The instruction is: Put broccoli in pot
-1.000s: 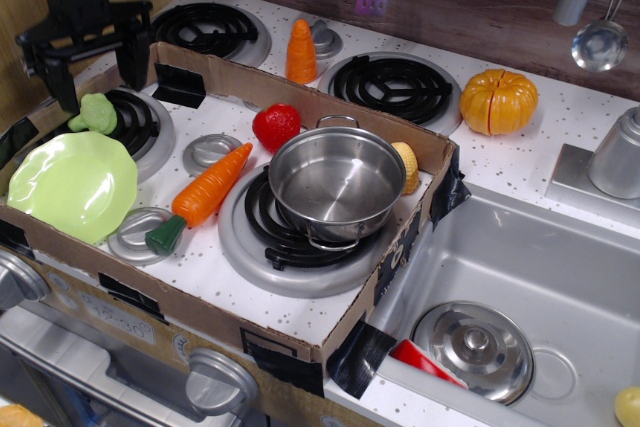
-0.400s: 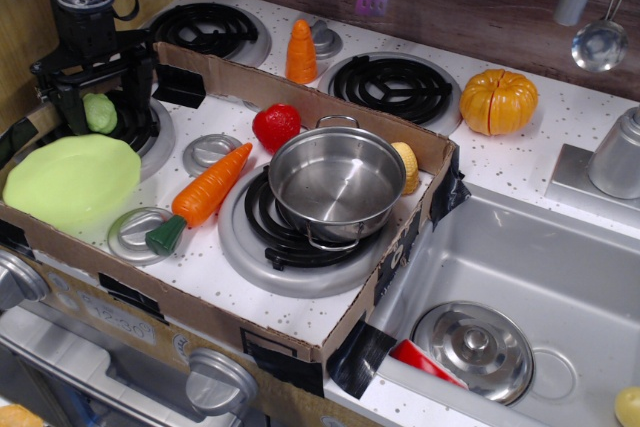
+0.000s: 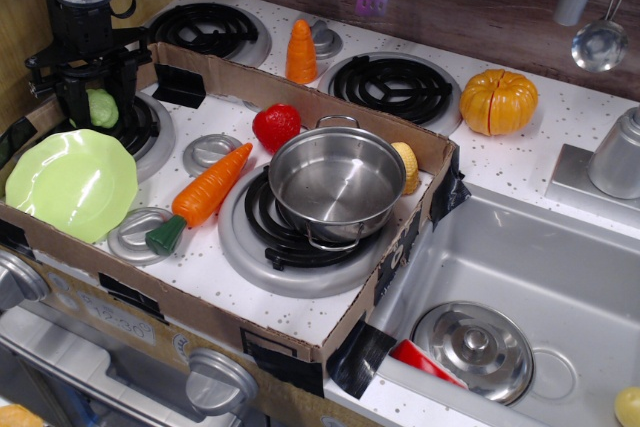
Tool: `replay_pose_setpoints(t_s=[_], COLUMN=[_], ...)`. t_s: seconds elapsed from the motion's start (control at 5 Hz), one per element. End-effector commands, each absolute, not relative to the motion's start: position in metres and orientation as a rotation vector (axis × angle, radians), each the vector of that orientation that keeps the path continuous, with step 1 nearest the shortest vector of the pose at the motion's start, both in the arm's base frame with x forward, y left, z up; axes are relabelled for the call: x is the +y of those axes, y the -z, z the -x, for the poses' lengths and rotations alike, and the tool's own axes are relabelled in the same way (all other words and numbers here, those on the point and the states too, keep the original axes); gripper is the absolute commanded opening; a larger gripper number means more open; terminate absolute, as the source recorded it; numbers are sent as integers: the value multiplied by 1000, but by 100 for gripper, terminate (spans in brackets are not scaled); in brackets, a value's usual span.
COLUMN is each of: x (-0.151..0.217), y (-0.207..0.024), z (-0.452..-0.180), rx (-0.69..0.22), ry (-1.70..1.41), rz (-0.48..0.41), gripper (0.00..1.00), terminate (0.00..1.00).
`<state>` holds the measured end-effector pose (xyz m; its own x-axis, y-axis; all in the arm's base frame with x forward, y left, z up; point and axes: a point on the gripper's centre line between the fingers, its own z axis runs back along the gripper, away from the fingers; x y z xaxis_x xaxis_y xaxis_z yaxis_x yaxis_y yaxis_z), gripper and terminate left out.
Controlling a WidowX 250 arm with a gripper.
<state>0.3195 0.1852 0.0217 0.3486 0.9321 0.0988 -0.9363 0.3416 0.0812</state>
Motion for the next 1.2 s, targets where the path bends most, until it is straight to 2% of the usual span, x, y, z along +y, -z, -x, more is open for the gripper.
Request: replay_pose_setpoints(t_s=[0.0,0.4,0.6,0.8,1.0], x=[188,184,170,138,109], y=[-71,-110,-137,-165,-180], z=[-326,-331,-331,-322,-313], rx=[-196,-238,-217,-182,-137], ry=[-1199,-1185,-1148,-1076,-1048], rz=[-153,-188,-168,-91,-2], gripper=[0,0,0,0,0], terminate=[0,0,0,0,0])
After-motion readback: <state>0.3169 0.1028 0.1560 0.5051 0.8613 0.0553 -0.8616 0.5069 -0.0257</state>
